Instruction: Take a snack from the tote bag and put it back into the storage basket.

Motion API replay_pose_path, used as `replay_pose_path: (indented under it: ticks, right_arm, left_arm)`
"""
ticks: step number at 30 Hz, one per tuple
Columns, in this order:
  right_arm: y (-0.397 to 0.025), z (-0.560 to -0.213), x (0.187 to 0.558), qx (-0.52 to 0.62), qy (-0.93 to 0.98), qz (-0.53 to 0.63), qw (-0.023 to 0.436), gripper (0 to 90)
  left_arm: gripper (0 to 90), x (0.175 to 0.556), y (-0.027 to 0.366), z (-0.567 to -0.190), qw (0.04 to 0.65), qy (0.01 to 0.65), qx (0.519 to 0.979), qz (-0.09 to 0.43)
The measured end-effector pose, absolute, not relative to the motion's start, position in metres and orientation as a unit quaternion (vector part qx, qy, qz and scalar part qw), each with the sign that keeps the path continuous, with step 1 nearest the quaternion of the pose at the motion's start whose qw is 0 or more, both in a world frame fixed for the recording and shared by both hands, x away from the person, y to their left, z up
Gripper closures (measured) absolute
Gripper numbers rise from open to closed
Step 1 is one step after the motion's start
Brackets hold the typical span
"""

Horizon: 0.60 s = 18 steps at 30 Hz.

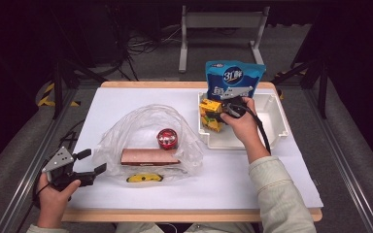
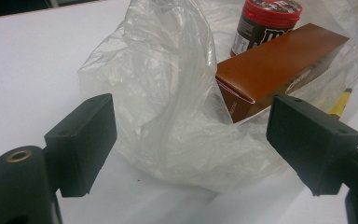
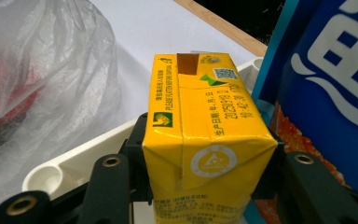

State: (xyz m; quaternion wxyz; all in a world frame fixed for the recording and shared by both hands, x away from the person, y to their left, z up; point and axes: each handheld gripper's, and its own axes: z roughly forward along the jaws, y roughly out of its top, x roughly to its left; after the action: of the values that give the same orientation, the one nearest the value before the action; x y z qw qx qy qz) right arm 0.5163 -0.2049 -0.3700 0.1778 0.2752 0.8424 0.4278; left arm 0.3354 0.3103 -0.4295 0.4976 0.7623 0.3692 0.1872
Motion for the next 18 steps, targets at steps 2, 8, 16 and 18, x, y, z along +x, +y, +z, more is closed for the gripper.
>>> replay_pose_path:
  ticks: [2,8,16,18]
  right_arm:
    - [-0.205,-0.372,0.517,0.276,0.841,0.429,0.181,54.1]
    - [-0.206,-0.377,0.518,0.279,0.838,0.431,0.182,54.1]
    - [-0.205,-0.385,0.518,0.282,0.838,0.43,0.184,53.8]
    - [-0.205,-0.386,0.518,0.279,0.838,0.429,0.189,53.7]
  left_arm:
    - [16.6,0.335,0.31,-0.429,0.498,0.369,0.762,0.187]
    - [16.6,0.335,0.31,-0.429,0.497,0.37,0.762,0.187]
    - [16.6,0.335,0.311,-0.429,0.498,0.37,0.762,0.187]
    - [16.6,0.335,0.31,-0.429,0.498,0.369,0.762,0.187]
